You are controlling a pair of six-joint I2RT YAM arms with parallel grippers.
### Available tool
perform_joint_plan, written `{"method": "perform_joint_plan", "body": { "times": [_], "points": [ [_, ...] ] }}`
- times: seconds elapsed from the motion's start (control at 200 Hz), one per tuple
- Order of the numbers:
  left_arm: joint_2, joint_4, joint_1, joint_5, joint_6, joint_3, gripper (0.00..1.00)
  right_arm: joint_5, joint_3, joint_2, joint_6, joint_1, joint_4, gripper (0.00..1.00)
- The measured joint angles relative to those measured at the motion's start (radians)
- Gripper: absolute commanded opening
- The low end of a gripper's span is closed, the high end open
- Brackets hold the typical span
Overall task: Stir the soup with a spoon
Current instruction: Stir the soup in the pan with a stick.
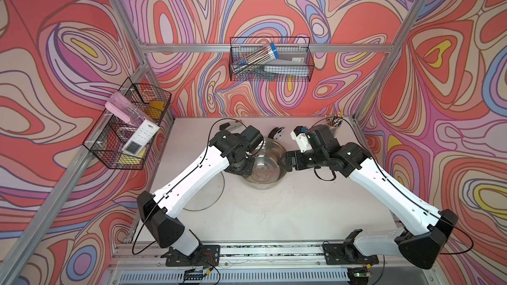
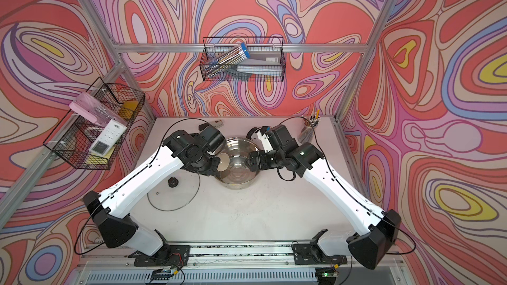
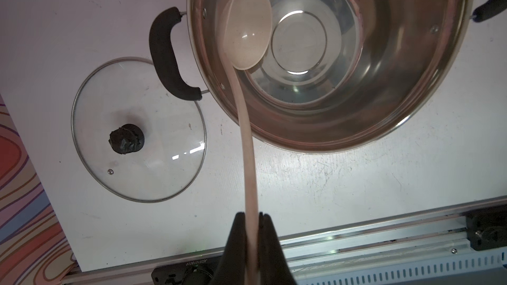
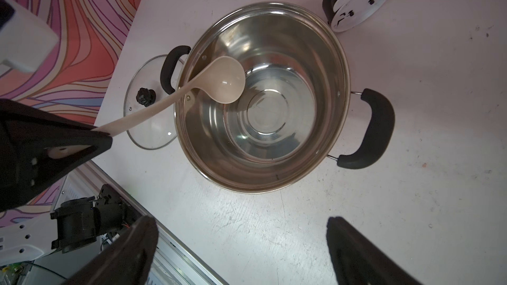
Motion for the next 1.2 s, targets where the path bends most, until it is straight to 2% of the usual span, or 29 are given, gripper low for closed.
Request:
{"method": "perform_joint_plan", "body": {
  "times": [0.295, 0.626, 0.806, 0.936, 1.197],
  "points": [
    [0.146, 0.013, 0.003, 0.004, 0.026, 0.148, 0.00, -0.020, -0.058, -0.032, -0.077, 0.000, 0.003, 0.98],
    [0.178, 0.062, -0.011, 0.152, 0.053, 0.185, 0.00, -0.016, -0.106, -0.090, -0.112, 0.000, 0.017, 0.98],
    [0.177, 0.059, -0.030, 0.208, 0.060, 0.180, 0.00, -0.008, -0.106, -0.090, -0.113, 0.000, 0.029, 0.98],
    [0.145, 0.050, -0.032, 0.229, 0.060, 0.119, 0.00, -0.008, -0.106, -0.090, -0.112, 0.000, 0.034, 0.98],
    [0.065, -0.045, -0.032, 0.183, 0.059, 0.042, 0.00, -0.008, -0.106, -0.090, -0.109, 0.000, 0.048, 0.98]
  ]
}}
